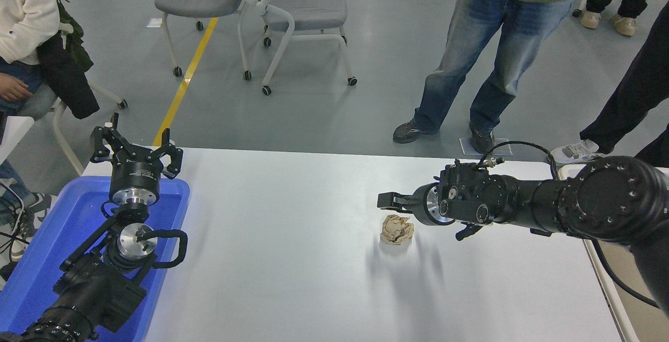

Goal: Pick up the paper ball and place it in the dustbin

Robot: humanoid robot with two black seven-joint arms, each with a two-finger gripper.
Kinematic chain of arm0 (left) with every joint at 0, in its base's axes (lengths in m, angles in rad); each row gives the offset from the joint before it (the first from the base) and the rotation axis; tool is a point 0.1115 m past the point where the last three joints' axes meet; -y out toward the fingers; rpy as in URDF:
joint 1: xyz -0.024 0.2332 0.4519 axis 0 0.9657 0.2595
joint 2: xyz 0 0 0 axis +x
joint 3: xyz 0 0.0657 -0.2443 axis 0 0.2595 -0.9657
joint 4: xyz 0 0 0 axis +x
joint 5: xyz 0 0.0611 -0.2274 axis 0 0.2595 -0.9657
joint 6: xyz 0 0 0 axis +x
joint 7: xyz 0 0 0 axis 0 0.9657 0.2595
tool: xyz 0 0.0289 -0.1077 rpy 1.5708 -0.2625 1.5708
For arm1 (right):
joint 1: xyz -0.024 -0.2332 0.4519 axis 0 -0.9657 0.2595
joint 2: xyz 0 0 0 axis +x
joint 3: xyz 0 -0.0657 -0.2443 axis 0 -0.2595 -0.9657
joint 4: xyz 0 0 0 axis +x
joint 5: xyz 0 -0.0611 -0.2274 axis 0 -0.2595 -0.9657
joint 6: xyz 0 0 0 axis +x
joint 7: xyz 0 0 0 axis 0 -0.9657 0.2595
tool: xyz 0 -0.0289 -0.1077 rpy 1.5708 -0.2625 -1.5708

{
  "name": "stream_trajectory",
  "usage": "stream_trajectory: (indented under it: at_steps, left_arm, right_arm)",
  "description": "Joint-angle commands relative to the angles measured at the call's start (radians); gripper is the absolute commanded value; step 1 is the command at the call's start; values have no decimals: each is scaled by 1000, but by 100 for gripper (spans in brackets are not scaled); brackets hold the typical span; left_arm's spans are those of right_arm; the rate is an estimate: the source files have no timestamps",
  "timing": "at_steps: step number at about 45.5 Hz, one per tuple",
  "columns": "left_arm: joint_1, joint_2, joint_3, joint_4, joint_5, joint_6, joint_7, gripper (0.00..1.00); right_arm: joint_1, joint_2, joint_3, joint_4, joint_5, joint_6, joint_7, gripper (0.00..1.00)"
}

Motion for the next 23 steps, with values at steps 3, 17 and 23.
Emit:
stream_trajectory:
  at_steps: [3,17,23]
  left_arm:
    - [0,0,0,0,0,0,0,99]
    - [0,0,0,0,0,0,0,99]
    - [0,0,0,0,0,0,0,99]
  right_arm:
    - [-69,0,60,-2,-83,-1,1,100]
    - [-112,0,69,-25,-175,-30,1,100]
    - [-114,0,71,-26,-176,-41,1,100]
